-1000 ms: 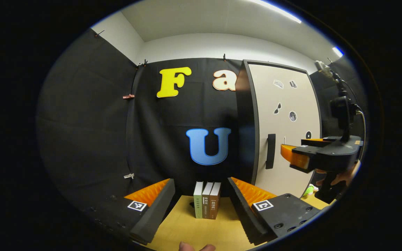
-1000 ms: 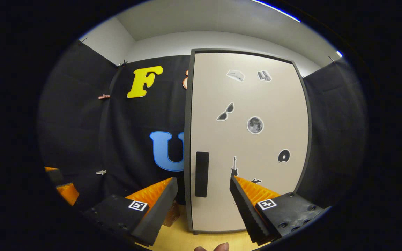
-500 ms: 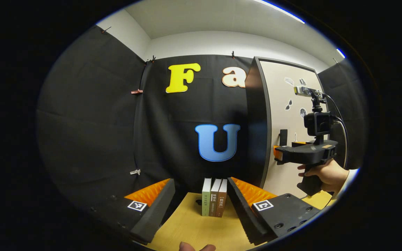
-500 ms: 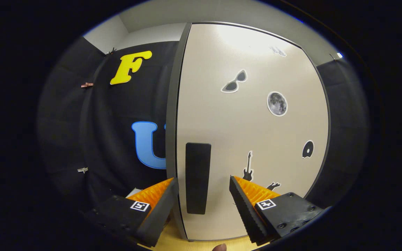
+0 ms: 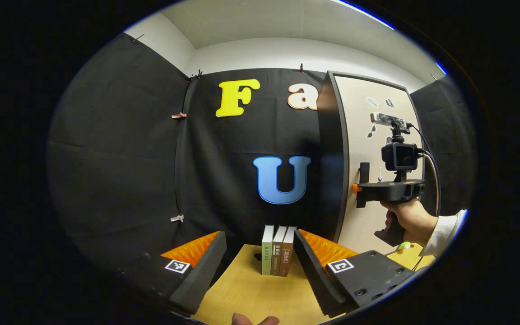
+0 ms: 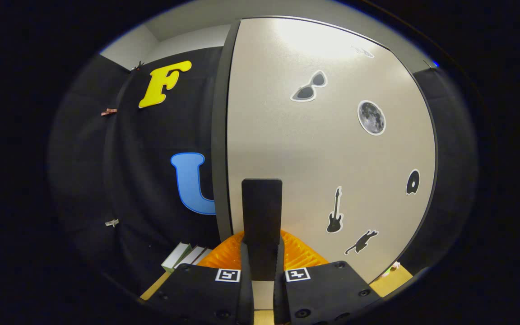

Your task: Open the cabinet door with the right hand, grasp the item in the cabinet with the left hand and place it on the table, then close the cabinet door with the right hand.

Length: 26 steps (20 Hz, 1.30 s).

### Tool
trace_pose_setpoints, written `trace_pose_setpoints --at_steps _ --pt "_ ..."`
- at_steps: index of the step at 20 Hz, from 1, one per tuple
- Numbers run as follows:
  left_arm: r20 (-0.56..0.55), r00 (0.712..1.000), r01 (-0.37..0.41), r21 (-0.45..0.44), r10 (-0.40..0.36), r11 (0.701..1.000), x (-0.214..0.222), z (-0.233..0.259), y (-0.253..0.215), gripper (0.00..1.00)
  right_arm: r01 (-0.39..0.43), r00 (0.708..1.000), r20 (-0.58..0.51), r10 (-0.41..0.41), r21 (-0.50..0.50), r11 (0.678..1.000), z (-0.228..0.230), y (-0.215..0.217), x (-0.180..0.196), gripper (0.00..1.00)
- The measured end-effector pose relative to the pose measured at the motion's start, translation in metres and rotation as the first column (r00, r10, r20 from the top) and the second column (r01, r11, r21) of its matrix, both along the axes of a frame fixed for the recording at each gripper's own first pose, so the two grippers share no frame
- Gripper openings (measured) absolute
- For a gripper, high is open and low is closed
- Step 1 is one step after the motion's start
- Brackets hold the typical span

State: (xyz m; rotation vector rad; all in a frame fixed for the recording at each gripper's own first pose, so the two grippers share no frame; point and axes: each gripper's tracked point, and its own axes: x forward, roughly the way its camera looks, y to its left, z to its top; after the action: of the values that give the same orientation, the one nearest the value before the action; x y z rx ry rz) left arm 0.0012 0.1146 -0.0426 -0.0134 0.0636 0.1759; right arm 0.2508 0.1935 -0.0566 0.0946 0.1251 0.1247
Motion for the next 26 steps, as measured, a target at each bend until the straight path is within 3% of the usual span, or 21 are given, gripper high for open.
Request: trace_pose_setpoints --at_steps 4,15,21,26 --pt "0.009 1.0 -0.002 0.011 0.002 1.0 -0.011 0.006 -0.007 0.94 -0.051 0.999 -0.009 0.051 0.017 0.999 0.002 -0.001 -0.016 0.21" --pt "0.019 1.0 0.015 0.018 -0.015 1.0 -0.039 0.014 -0.04 0.94 -0.187 0.982 -0.008 0.188 0.065 0.98 0.011 -0.058 -0.13 0.21" --pt "0.023 0.999 0.047 -0.002 -0.047 0.999 -0.044 0.018 -0.059 0.94 -0.212 0.977 -0.013 0.213 0.074 0.975 0.013 -0.097 -0.178 0.21" --pt "0.032 0.997 0.076 0.012 -0.077 0.997 -0.038 0.021 -0.072 0.94 -0.183 0.983 0.003 0.183 0.051 0.982 0.017 -0.134 -0.209 0.2"
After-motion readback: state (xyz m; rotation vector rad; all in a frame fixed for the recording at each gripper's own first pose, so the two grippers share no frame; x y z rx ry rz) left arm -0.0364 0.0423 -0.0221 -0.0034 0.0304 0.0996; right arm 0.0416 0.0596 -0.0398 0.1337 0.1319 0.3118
